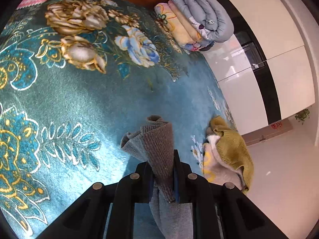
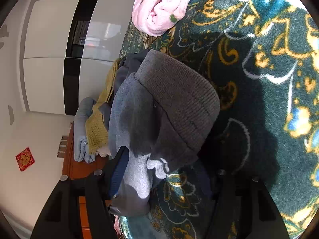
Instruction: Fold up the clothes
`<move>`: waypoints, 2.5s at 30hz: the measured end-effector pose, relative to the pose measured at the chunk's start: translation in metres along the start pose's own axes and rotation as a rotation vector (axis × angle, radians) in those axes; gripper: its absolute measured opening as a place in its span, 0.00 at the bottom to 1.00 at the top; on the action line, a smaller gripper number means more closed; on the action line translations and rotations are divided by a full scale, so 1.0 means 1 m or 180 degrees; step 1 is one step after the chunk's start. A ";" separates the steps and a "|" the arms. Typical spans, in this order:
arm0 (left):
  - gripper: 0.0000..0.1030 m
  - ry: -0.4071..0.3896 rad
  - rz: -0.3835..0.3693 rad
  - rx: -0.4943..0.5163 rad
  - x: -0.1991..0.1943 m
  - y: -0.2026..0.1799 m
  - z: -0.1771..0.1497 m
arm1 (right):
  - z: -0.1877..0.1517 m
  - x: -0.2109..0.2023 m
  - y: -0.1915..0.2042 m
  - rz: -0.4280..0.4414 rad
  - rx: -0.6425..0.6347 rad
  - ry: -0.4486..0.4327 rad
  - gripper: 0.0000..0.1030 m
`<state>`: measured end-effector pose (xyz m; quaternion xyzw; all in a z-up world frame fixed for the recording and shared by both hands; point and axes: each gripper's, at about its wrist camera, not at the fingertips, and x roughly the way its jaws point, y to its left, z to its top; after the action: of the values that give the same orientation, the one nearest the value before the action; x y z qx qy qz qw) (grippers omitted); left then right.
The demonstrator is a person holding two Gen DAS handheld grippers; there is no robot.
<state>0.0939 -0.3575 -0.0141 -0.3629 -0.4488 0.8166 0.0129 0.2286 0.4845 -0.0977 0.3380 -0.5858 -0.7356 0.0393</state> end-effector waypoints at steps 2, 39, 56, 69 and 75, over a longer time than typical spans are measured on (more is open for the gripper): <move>0.15 -0.0086 -0.0137 0.0194 -0.019 -0.032 0.007 | 0.002 0.002 0.007 0.0100 0.0036 -0.0206 0.63; 0.03 -0.0420 0.0398 0.0063 -0.103 0.064 -0.001 | 0.012 -0.042 0.009 -0.0393 -0.0653 0.0115 0.60; 0.04 0.0313 -0.0106 0.0803 -0.026 -0.027 -0.097 | -0.049 0.108 0.122 -0.0604 -0.1140 0.0804 0.58; 0.05 0.0275 0.0138 0.0758 -0.004 0.005 -0.107 | -0.027 0.124 0.153 -0.0359 -0.1171 0.0487 0.01; 0.05 0.0138 0.0194 0.0609 -0.029 0.027 -0.106 | -0.022 0.154 0.136 -0.0796 -0.1096 0.0609 0.02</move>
<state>0.1877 -0.3072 -0.0525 -0.3911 -0.3571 0.8476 0.0323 0.0759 0.3542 -0.0483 0.4645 -0.3988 -0.7884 0.0602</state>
